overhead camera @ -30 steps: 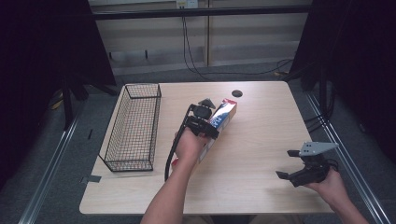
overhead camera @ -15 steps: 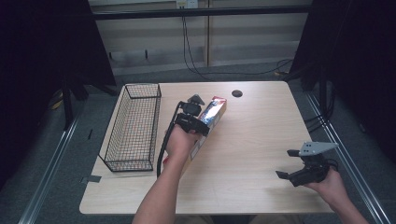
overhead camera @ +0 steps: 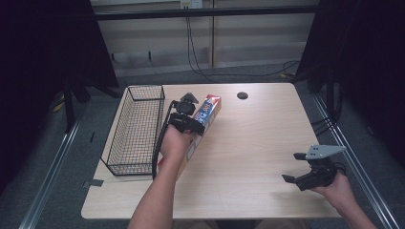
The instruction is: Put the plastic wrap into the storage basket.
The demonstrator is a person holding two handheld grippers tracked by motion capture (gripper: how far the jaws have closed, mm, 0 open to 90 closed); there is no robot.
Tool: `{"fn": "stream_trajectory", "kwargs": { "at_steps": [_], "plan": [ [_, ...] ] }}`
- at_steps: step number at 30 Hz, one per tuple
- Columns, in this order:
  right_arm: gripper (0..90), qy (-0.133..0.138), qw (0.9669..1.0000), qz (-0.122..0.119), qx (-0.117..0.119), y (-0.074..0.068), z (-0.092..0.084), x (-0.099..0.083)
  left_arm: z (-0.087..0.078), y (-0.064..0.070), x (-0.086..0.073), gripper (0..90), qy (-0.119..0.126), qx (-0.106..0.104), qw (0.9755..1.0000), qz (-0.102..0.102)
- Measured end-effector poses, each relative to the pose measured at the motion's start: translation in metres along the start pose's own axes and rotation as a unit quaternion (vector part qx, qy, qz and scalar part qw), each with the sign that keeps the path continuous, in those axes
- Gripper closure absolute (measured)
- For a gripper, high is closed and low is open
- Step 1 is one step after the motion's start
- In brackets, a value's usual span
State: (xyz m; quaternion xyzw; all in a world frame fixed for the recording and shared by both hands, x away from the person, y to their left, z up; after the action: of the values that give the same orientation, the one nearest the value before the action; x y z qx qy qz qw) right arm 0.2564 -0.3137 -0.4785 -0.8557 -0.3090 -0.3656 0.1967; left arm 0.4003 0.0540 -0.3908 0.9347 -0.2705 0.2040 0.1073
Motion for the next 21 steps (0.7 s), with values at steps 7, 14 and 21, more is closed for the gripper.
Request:
{"fn": "stream_trajectory", "kwargs": {
  "at_steps": [7, 14, 21],
  "plan": [
    [4.9, -0.001, 1.0, 0.0, 0.001, 0.0, 0.001, 0.0, -0.006, -0.008, -0.002, 43.0, -0.001, 0.007, 1.0, -0.005],
    [5.0, 0.0, 1.0, 0.001, 0.003, 0.0, 0.001, 0.0, -0.012, -0.014, -0.003, 43.0, 0.005, 0.016, 0.9998, -0.013],
    [5.0, 0.003, 1.0, 0.001, 0.005, -0.001, 0.001, 0.0, -0.018, -0.021, -0.005, 43.1, 0.008, 0.022, 0.9996, -0.018]
  ]
}}
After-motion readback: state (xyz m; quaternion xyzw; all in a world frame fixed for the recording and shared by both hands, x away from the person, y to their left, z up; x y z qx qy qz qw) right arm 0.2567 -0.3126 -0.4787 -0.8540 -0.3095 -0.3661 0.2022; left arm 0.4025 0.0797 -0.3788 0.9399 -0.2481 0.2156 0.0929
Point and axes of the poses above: each handheld gripper's, and its own axes: z roughly forward along the jaws, x roughly out of its top, y roughly to its right, the point moved 3 cm from there along z, roughly forward along the jaws, and after that the axes turned 5 degrees about z, right-handed, at the moved point
